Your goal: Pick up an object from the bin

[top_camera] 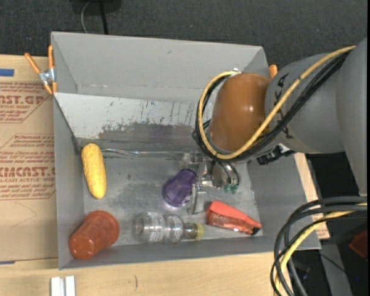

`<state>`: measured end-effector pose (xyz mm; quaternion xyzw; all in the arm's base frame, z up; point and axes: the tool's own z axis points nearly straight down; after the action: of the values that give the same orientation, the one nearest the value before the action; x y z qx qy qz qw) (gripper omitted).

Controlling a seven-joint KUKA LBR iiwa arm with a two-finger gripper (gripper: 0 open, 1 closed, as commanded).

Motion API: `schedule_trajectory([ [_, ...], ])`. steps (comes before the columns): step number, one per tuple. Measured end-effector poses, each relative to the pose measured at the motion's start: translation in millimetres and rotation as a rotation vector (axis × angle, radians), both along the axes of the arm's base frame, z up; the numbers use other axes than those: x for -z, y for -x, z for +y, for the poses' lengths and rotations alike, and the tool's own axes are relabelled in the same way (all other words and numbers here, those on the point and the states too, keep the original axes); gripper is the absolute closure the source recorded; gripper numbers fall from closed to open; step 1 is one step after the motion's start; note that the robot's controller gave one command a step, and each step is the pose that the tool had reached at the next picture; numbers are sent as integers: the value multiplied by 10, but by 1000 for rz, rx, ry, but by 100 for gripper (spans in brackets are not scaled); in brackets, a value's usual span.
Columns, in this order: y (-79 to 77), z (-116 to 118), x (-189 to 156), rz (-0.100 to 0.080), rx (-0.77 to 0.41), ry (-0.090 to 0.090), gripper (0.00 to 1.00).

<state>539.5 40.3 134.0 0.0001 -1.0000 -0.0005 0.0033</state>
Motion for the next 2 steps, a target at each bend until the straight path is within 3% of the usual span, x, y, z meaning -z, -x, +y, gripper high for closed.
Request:
schedule_trajectory([
  [1,-17,-1,-45,-7,0,0,0],
  [2,7,-17,136,-13,62,-1,0],
])
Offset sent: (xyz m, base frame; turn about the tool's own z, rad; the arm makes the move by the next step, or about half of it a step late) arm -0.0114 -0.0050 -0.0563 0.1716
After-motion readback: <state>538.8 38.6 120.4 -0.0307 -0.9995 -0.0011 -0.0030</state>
